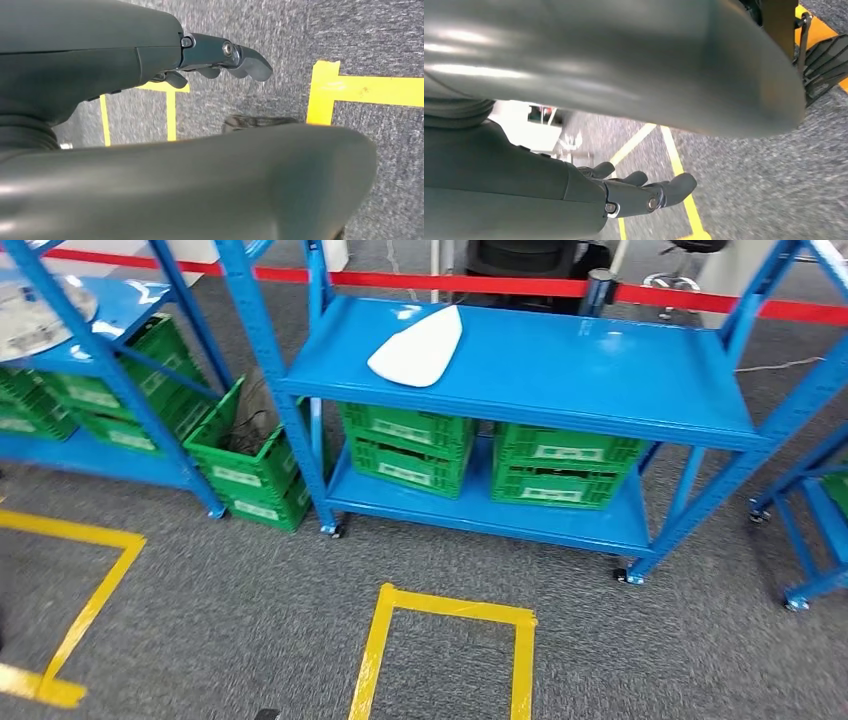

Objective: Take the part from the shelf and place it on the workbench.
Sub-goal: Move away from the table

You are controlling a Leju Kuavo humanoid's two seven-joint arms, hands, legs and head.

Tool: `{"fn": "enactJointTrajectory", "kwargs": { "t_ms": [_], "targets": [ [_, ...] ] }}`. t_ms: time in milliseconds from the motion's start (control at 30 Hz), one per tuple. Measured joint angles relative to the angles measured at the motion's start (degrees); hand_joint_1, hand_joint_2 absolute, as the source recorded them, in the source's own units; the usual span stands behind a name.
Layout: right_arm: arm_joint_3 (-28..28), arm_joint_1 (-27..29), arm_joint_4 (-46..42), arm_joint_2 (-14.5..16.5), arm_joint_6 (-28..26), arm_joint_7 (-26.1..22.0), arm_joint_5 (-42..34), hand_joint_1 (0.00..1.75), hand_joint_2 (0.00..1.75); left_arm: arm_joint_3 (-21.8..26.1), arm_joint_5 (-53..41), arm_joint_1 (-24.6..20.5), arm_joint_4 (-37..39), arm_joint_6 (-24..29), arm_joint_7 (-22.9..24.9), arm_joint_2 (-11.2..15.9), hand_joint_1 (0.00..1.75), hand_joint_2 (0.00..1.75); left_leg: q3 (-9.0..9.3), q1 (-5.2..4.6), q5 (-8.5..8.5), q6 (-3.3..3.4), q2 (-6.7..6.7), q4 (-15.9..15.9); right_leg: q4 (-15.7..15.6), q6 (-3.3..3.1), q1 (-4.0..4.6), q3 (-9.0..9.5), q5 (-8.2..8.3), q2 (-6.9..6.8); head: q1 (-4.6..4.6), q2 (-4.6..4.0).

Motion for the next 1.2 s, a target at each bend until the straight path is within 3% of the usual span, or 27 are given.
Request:
{"fn": "enactJointTrajectory", "kwargs": {
  "t_ms": [33,100,167,233,300,367,433,467,500,600,667,800,967,1100,1200],
  "targets": [
    [0.01,0.03,0.02,0.01,-0.1,-0.02,-0.11,0.0,0.0,-0.08,0.18,0.0,0.03,0.05,-0.03,0.07,0.0,0.0,1.26,0.01,2.53,0.21,-0.68,-3.77,0.06,0.09,-0.02,0.08,-0.07,0.89,-0.22,0.0],
    [0.04,-0.01,0.04,0.07,-0.3,-0.07,-0.27,0.0,0.0,-0.23,0.6,-0.1,0.08,0.15,-0.14,0.25,0.0,0.0,3.85,0.08,5.46,0.69,-3.29,-10.82,0.28,0.53,-0.06,-0.03,-0.23,2.33,-0.46,0.0],
    [0.09,0.03,0.08,0.15,-0.55,-0.1,-0.4,0.0,0.0,-0.35,1.04,-0.29,0.1,0.22,-0.23,0.36,0.0,0.0,5.14,-0.02,5.49,1.07,-4.58,-13.36,0.3,1.33,-0.31,-0.55,-0.23,3.64,-0.6,0.0],
    [0.26,0.23,0.12,0.12,-0.78,-0.11,-0.55,0.0,0.0,-0.49,1.54,-0.53,0.09,0.27,-0.38,0.3,0.0,0.0,5.9,0.0,5.69,1.59,-3.37,-13.98,0.18,2.17,-0.52,-1.26,-0.11,4.63,-0.76,0.0],
    [0.45,0.27,0.16,0.09,-0.93,-0.11,-0.74,0.0,0.0,-0.6,2.24,-0.69,0.07,0.37,-0.73,0.29,0.0,0.0,6.48,0.24,6.02,2.22,-1.94,-14.76,2.38,2.69,-0.37,-2.61,-1.43,2.19,-0.28,0.0],
    [0.55,0.14,0.17,0.1,-1.04,-0.16,-1.02,0.0,0.0,-0.63,2.98,-0.68,0.08,0.51,-0.99,0.35,0.0,0.0,6.75,0.17,5.99,2.6,-0.34,-15.08,9.08,3.05,-0.34,-5.89,-4.87,-1.75,0.63,0.0],
    [0.7,0.06,0.17,0.1,-1.09,-0.3,-1.24,0.0,0.0,-0.64,3.54,-0.5,0.13,0.65,-1.0,0.41,0.0,0.0,6.8,-0.01,5.72,2.73,1.39,-14.99,15.72,3.41,-0.53,-9.3,-7.34,-3.23,1.05,0.0],
    [0.79,0.06,0.17,0.1,-1.1,-0.38,-1.29,0.0,0.0,-0.65,3.72,-0.44,0.16,0.69,-0.99,0.44,0.0,0.0,6.85,-0.04,5.54,2.69,2.12,-14.91,16.46,3.54,-0.61,-9.67,-7.05,-3.46,1.13,0.0],
    [0.87,0.1,0.17,0.07,-1.1,-0.45,-1.32,0.0,0.0,-0.65,3.88,-0.43,0.19,0.71,-0.98,0.45,0.0,0.0,6.94,-0.04,5.35,2.59,2.64,-14.81,14.81,3.6,-0.68,-8.78,-5.73,-3.63,1.21,0.0],
    [1.0,0.27,0.17,-0.07,-1.12,-0.55,-1.35,0.0,0.0,-0.65,4.26,-0.61,0.21,0.71,-0.99,0.45,0.0,0.0,7.14,-0.13,4.66,1.9,3.54,-14.46,3.46,3.23,-0.67,-2.59,-0.97,-4.53,1.64,0.0],
    [1.1,0.28,0.17,-0.1,-1.11,-0.6,-1.35,0.0,0.0,-0.65,4.43,-0.75,0.21,0.73,-0.99,0.46,0.0,0.0,6.91,-0.35,4.15,1.43,3.89,-14.17,0.42,2.75,-0.5,-0.55,-0.44,-4.84,1.6,0.0],
    [1.36,0.26,0.21,-0.07,-1.04,-0.63,-1.33,0.0,0.0,-0.66,4.71,-0.84,0.21,0.87,-0.78,0.54,0.0,0.0,7.04,-0.29,3.96,2.2,3.81,-14.07,0.39,2.79,-0.32,-0.08,-0.56,-4.7,0.79,0.0],
    [1.52,0.23,0.23,-0.11,-0.81,-0.61,-1.33,0.0,0.0,-0.78,4.84,-0.83,0.22,1.03,-0.22,0.47,0.0,0.0,7.33,-0.19,4.12,1.8,3.76,-14.67,0.42,2.3,-0.15,-0.08,-0.76,-4.71,0.24,0.0],
    [1.95,0.24,0.24,-0.12,-0.77,-0.61,-1.33,0.0,0.0,-0.86,4.62,-0.83,0.23,1.28,0.01,0.5,0.0,0.0,7.43,-0.15,4.14,1.05,3.76,-14.85,0.47,2.17,-0.14,-0.06,-0.83,-4.71,0.02,0.0],
    [2.2,0.24,0.24,-0.12,-0.76,-0.61,-1.33,0.0,0.0,-0.9,4.55,-0.83,0.23,1.39,-0.04,0.51,0.0,0.0,7.44,-0.17,4.14,1.0,3.76,-14.85,0.48,2.17,-0.14,-0.01,-0.83,-4.71,0.03,0.0]
  ]
}}
